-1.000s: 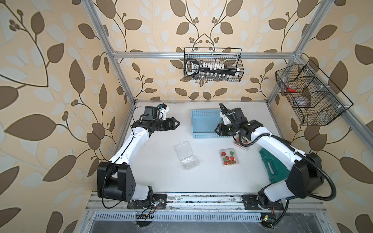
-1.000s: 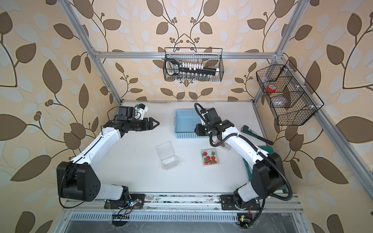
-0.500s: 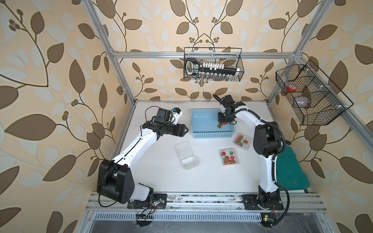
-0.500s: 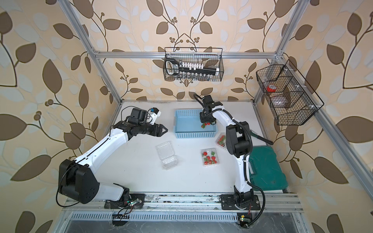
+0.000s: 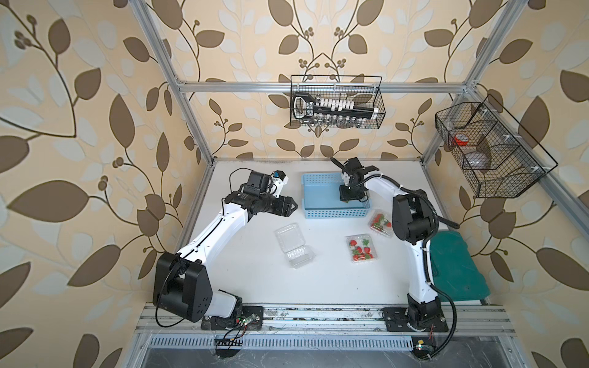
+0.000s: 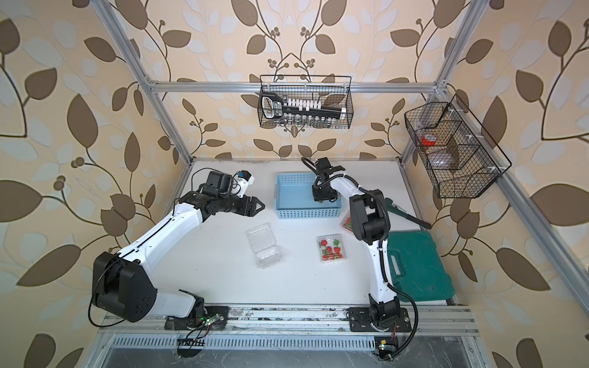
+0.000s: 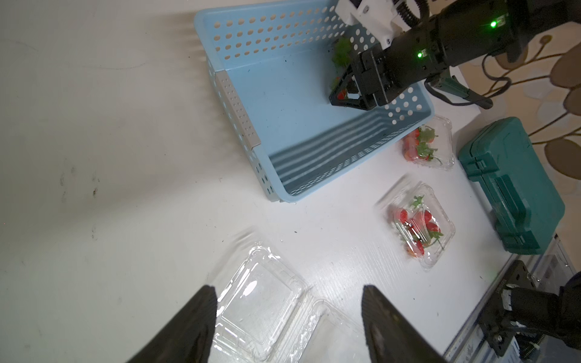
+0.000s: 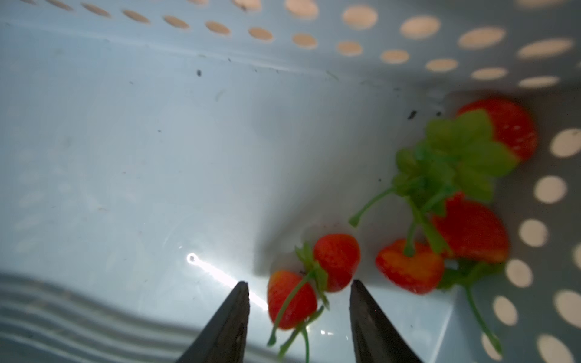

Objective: Pack strawberries into containers
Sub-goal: Pick up the strawberry from the basket.

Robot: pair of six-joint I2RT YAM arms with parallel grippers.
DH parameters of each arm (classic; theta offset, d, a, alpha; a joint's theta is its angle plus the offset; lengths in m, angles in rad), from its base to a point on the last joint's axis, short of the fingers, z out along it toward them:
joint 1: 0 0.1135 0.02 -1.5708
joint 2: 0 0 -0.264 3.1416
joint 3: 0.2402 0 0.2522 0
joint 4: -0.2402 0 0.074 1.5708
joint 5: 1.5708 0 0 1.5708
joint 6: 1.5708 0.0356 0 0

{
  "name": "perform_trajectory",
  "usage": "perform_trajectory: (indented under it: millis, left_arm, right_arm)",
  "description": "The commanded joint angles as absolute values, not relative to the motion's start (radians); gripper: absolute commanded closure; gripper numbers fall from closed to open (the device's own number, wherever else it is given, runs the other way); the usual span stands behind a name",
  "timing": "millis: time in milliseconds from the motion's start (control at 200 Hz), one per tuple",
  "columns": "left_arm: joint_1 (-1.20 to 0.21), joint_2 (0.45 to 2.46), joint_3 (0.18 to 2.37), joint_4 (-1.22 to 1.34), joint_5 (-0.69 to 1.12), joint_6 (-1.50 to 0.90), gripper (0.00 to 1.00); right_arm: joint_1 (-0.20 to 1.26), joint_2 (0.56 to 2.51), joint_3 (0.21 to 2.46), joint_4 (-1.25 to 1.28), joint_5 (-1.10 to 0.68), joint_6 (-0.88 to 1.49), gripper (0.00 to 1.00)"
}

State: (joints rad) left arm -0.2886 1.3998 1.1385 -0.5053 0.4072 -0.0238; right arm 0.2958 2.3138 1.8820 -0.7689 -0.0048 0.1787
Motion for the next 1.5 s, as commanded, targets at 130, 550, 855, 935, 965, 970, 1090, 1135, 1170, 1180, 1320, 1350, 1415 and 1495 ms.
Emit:
perform_trajectory:
  millis: [130,550,855,935,965,970,1090,1135,1170,1180,1320,1350,1415,1495]
  left_arm:
    - [-0.292,1.366,1.145,-0.507,0.405,0.0,0.26]
    - [-0.293,1.36,1.145,-0.503,0.417,-0.003,0.26]
    - [-0.293,1.355,1.142,-0.5,0.422,-0.006,0.26]
    - [-0.293,1.355,1.143,-0.5,0.422,-0.005,0.26]
    - [-0.293,1.357,1.143,-0.5,0.423,-0.006,0.26]
    - [-0.293,1.356,1.143,-0.5,0.423,-0.006,0.26]
    - [-0.294,1.357,1.143,-0.499,0.423,-0.006,0.26]
    - [-0.293,1.358,1.143,-0.499,0.425,-0.006,0.26]
    - [-0.293,1.358,1.144,-0.499,0.426,-0.007,0.26]
    - [-0.293,1.358,1.143,-0.499,0.426,-0.006,0.26]
    - [-0.293,1.358,1.143,-0.499,0.428,-0.008,0.26]
    - [-0.293,1.357,1.143,-0.499,0.428,-0.008,0.27]
    - [-0.293,1.356,1.143,-0.499,0.429,-0.009,0.27]
    - [-0.293,1.355,1.143,-0.498,0.429,-0.008,0.27]
  right_arm:
    - [0.295,2.342,1.91,-0.772,0.041,0.199,0.55]
    - [0.292,2.308,1.911,-0.764,0.017,0.224,0.87]
    - [0.296,2.232,1.904,-0.76,-0.001,0.207,0.87]
    - [0.302,2.207,1.897,-0.762,-0.002,0.195,0.87]
    - [0.305,2.194,1.89,-0.761,-0.006,0.193,0.87]
    - [0.305,2.191,1.889,-0.761,-0.006,0.193,0.87]
    - [0.317,2.145,1.853,-0.754,-0.014,0.186,0.87]
    - [0.323,2.132,1.841,-0.749,-0.02,0.183,0.87]
    - [0.327,2.121,1.827,-0.743,-0.024,0.181,0.87]
    - [0.327,2.119,1.824,-0.742,-0.025,0.181,0.87]
    - [0.33,2.104,1.802,-0.741,-0.038,0.178,0.87]
    - [0.331,2.102,1.801,-0.741,-0.039,0.178,0.87]
    - [0.335,2.1,1.805,-0.745,-0.05,0.175,0.87]
    - [0.34,2.098,1.811,-0.746,-0.053,0.173,0.87]
